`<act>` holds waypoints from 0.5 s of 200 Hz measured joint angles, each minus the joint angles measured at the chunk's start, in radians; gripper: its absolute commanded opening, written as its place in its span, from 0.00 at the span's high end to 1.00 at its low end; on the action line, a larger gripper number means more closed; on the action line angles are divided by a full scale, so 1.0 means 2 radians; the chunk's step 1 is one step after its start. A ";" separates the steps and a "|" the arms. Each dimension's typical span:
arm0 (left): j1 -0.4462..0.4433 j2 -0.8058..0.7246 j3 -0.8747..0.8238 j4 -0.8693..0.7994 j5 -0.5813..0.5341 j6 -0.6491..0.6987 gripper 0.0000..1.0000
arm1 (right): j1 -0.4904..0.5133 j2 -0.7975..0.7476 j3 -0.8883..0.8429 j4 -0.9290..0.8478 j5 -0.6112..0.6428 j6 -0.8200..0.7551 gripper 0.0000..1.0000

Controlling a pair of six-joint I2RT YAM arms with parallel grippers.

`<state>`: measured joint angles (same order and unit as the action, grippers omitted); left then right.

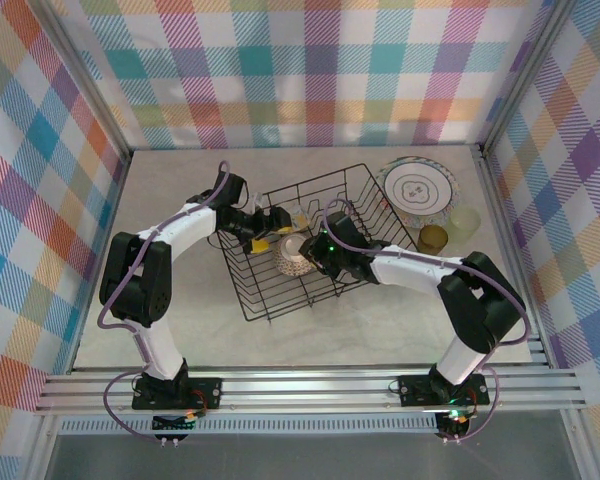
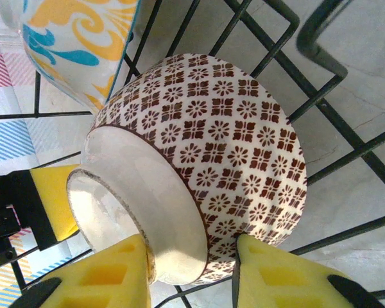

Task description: Unload the mixed dishes from the dish rack

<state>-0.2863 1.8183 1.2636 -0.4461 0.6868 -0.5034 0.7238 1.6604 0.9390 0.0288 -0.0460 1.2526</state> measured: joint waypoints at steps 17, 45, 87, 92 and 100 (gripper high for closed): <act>0.000 0.000 0.000 -0.010 0.000 0.006 0.06 | 0.000 -0.002 -0.006 0.009 0.000 0.000 0.77; 0.000 0.003 0.000 -0.019 0.001 0.016 0.10 | -0.001 -0.006 -0.018 0.026 -0.001 0.002 0.78; 0.000 0.019 0.002 -0.027 0.007 0.032 0.11 | -0.003 -0.010 -0.034 0.054 -0.006 0.009 0.79; 0.000 0.020 0.002 -0.026 0.009 0.033 0.11 | -0.003 -0.010 -0.035 0.057 -0.007 0.010 0.79; 0.000 0.022 0.002 -0.025 0.010 0.035 0.11 | -0.004 -0.010 -0.038 0.062 -0.008 0.011 0.80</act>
<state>-0.2863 1.8614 1.2686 -0.4961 0.7074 -0.4335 0.7162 1.6409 0.8639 0.1520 -0.0620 1.2751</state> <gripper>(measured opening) 0.894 0.271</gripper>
